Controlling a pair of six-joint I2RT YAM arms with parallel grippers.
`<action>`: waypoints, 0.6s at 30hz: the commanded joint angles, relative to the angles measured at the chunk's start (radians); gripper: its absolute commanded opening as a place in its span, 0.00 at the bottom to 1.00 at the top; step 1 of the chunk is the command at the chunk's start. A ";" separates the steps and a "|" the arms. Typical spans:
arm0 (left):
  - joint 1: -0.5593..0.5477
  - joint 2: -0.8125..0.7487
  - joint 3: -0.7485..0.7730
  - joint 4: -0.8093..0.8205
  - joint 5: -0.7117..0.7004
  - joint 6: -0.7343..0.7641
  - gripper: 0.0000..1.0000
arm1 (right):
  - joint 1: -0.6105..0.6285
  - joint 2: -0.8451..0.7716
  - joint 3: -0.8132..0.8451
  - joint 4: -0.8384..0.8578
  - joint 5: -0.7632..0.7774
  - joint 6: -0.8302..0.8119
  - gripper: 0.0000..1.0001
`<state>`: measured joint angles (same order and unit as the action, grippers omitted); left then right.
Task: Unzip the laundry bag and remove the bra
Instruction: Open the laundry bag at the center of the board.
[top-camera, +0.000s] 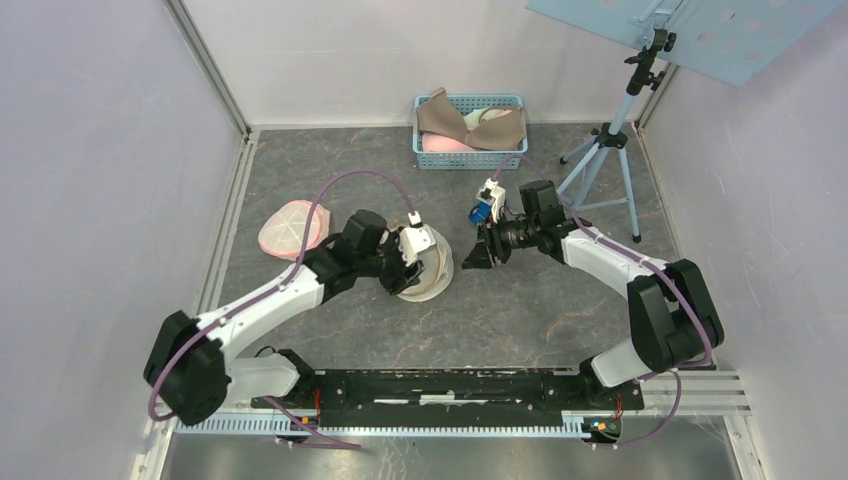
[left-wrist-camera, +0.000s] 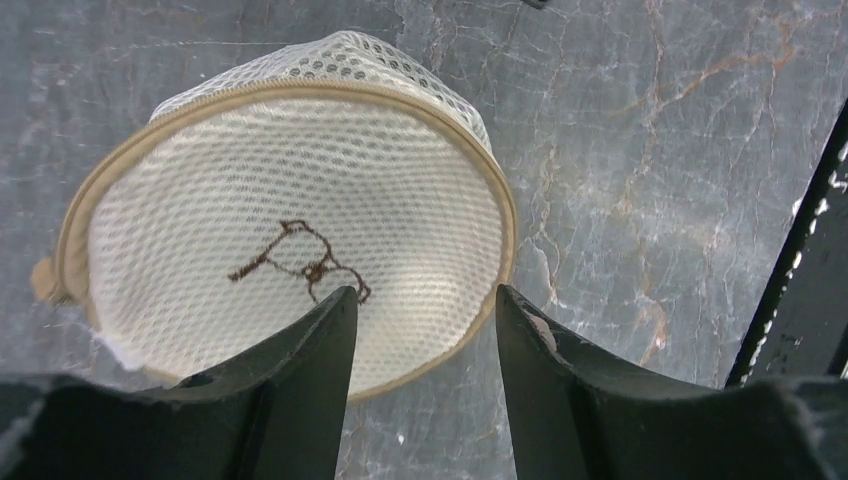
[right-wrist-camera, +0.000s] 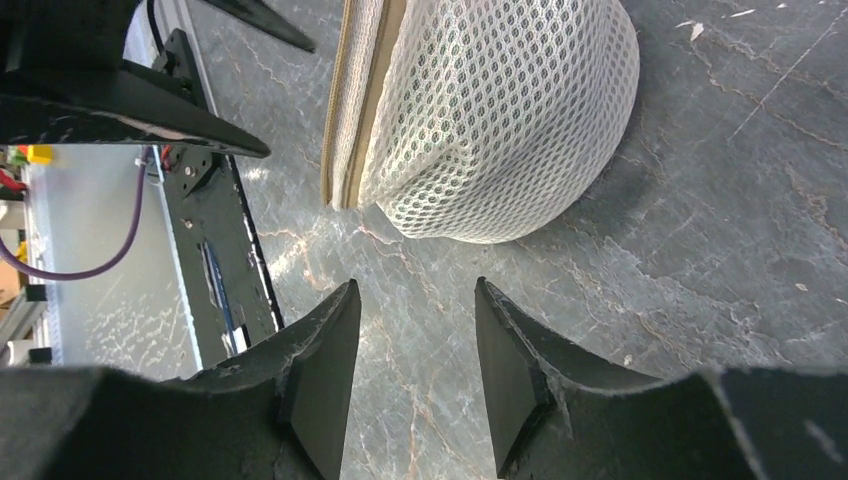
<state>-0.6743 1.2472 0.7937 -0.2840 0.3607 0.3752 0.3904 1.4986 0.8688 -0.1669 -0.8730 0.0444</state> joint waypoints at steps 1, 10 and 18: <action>-0.048 -0.132 -0.072 0.037 -0.114 0.096 0.60 | 0.018 0.018 -0.037 0.149 -0.037 0.104 0.51; -0.240 -0.066 -0.089 0.076 -0.319 0.116 0.58 | 0.075 0.060 -0.080 0.221 0.003 0.124 0.51; -0.308 0.009 -0.105 0.211 -0.385 0.153 0.58 | 0.103 0.113 -0.094 0.285 0.053 0.163 0.53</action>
<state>-0.9565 1.2346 0.6746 -0.1917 0.0456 0.4717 0.4828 1.5932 0.7864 0.0353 -0.8513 0.1761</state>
